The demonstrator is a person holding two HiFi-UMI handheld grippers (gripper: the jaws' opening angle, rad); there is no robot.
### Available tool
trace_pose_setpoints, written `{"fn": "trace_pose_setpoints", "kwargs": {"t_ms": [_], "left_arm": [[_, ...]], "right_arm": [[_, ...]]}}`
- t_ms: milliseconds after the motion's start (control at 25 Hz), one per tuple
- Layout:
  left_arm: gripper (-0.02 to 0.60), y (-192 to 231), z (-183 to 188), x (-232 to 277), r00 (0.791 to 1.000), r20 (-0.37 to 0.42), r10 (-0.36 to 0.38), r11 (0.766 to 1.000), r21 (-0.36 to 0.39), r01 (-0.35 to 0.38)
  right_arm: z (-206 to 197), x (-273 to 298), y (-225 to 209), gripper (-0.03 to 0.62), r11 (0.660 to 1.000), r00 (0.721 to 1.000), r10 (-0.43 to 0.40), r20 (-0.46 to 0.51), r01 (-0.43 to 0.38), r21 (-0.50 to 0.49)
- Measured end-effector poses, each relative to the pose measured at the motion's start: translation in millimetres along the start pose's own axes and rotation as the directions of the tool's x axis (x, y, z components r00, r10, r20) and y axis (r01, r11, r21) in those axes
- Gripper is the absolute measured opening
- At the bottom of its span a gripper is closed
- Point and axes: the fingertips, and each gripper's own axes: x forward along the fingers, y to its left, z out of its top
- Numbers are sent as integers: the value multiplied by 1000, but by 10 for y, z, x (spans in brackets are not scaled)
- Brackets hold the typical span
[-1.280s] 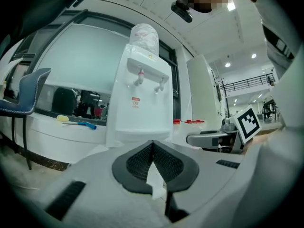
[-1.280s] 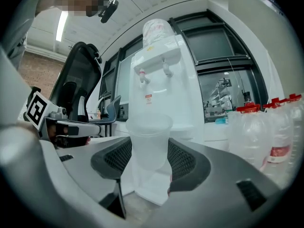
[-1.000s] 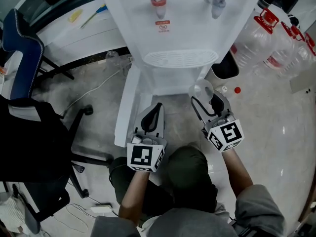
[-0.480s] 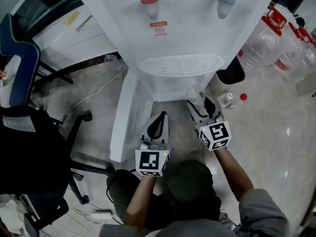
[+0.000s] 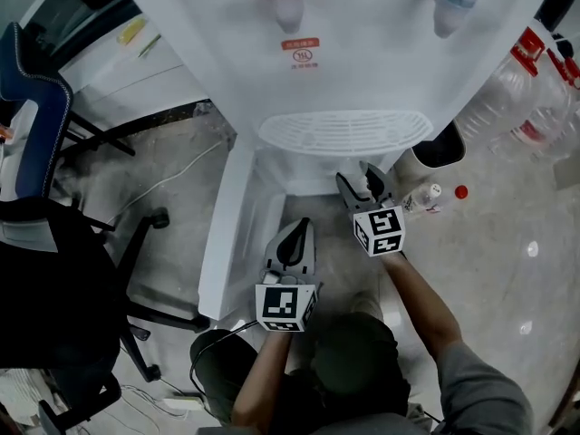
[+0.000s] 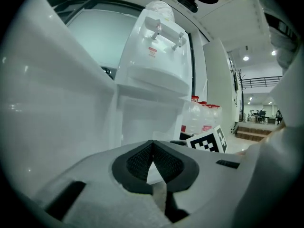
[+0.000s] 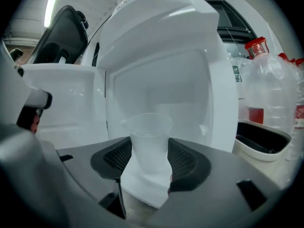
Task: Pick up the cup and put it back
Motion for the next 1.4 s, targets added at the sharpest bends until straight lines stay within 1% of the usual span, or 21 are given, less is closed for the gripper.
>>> {"fn": "trace_pose_setpoints", "kwargs": {"t_ms": [240, 560, 1040, 1400], "left_arm": [[9, 40, -154, 12, 1000, -17, 25, 999, -40, -25], [9, 174, -238, 39, 998, -29, 53, 996, -65, -55], [9, 220, -291, 32, 997, -32, 73, 995, -70, -75], [9, 227, -273, 31, 997, -32, 74, 994, -73, -77]], "right_arm": [[-259, 413, -89, 239, 1000, 999, -8, -34, 7, -23], [-564, 864, -179, 239, 1000, 996, -17, -87, 15, -26], [-755, 1082, -244, 241, 997, 987, -50, -150, 41, -61], [-749, 1094, -221, 244, 1000, 985, -15, -171, 11, -25]]}}
